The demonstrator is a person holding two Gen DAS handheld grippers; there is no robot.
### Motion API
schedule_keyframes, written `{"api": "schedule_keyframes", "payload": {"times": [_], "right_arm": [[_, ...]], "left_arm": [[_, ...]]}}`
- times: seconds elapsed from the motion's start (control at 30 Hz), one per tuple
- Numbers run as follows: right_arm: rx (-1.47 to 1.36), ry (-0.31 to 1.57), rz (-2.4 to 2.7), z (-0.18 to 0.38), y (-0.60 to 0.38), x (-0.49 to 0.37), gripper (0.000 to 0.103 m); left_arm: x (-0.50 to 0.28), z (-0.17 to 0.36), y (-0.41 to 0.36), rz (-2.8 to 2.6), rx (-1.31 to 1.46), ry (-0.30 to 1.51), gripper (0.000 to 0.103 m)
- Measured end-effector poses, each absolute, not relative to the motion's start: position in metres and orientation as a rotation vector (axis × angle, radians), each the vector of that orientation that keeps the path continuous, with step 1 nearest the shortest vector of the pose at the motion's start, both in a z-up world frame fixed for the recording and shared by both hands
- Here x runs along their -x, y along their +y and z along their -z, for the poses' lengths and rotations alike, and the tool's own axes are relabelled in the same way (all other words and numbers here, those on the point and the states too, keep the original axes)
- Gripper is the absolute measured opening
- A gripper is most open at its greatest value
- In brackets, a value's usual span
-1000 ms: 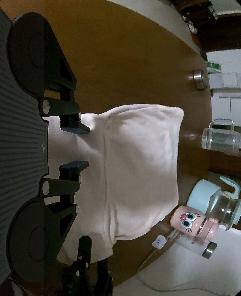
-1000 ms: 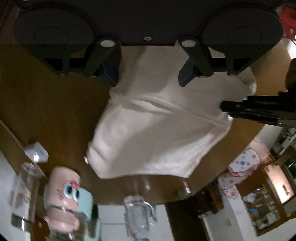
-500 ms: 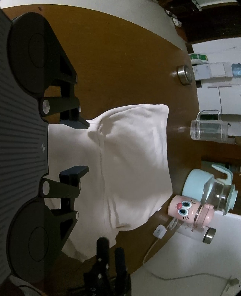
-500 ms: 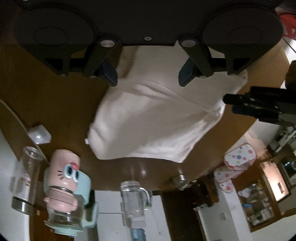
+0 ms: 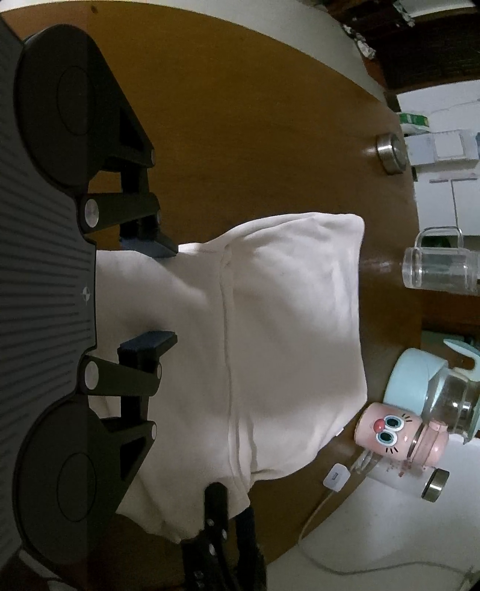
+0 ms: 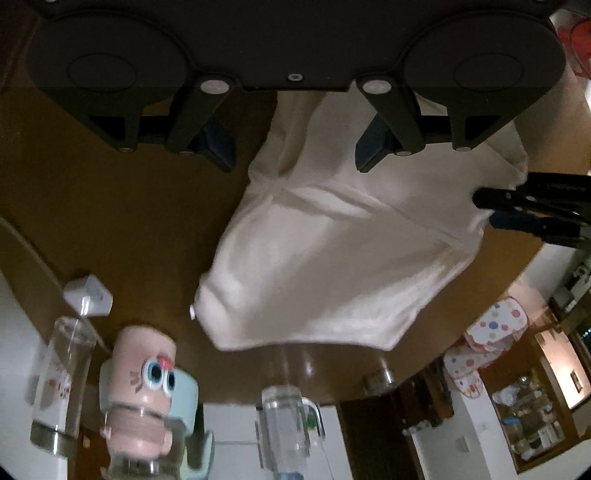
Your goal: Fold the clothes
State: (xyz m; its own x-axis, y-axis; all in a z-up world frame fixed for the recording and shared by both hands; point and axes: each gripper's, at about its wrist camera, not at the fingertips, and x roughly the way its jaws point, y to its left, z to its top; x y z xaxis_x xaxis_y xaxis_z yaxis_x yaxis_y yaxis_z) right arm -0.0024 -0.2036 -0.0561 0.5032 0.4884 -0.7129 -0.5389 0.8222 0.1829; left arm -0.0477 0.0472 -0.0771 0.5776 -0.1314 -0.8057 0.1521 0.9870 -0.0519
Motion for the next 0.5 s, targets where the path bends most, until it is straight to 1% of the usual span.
{"api": "schedule_keyframes", "payload": {"times": [0.3,0.5], "right_arm": [[0.109,0.843,-0.658,0.052,-0.201,0.003,0.075],[0.255,0.893,-0.784,0.052,-0.195,0.023,0.075]], "left_arm": [[0.070,0.061,0.040,0.247,-0.150,0.921,0.051],[0.093,0.062,0.036,0.328,-0.223,0.948,0.053]]}}
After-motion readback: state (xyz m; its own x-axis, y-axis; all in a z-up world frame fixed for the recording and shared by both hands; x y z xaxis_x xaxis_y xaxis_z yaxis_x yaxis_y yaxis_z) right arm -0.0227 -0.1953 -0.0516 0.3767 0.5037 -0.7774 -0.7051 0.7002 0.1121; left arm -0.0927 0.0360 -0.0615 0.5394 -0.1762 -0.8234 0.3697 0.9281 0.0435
